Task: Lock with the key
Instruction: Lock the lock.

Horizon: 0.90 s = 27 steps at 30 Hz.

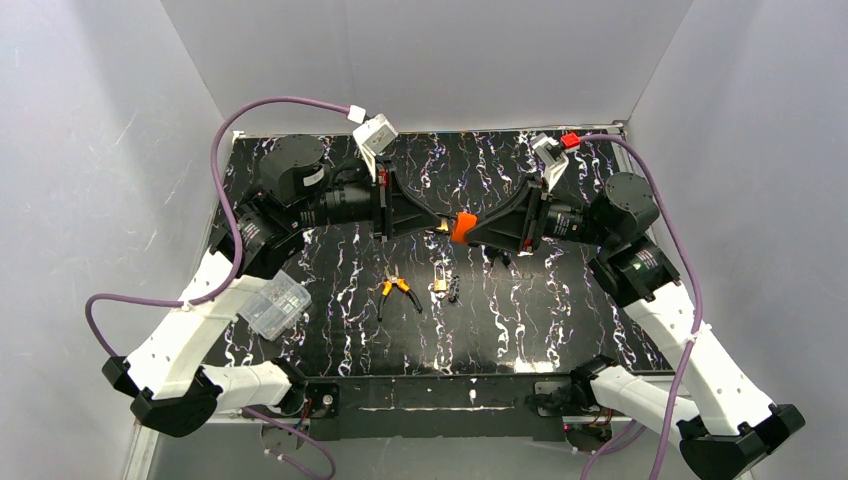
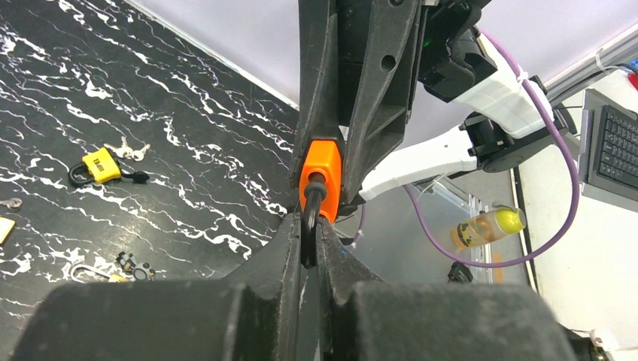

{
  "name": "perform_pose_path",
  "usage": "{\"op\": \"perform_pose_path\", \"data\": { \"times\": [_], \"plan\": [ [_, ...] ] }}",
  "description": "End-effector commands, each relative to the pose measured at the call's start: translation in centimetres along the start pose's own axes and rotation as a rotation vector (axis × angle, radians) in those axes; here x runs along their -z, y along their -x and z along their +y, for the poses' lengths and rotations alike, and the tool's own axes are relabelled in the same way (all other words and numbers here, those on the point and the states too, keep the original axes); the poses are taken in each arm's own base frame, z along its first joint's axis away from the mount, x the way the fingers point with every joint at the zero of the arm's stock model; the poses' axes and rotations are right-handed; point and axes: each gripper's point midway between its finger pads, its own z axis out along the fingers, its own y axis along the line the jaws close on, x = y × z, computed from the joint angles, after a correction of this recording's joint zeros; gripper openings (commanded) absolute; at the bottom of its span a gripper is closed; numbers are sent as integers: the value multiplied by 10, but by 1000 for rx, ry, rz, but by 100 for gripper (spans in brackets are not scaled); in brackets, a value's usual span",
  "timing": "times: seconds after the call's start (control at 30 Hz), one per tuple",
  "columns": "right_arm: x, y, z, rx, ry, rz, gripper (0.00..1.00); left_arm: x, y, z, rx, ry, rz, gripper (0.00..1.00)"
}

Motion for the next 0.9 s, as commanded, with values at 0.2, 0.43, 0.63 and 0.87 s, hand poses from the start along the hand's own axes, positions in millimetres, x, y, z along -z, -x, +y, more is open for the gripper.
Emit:
{"op": "perform_pose_path", "data": {
  "times": [0.2,0.43,0.63,0.87],
  "plan": [
    [-2,24,28,32,94,-46,1,2,-5,-14,-1,-75,15,0],
    [-5,32,25,28,79,-77,1,-9,-8,-16,49,-113,23,0],
    [-7,39,21,34,61,-109,1,-19,-14,-19,75,-129,37,0],
    [-10,48,29,31,98,-124,1,-26,-22,-15,95,-118,52,0]
  ]
}}
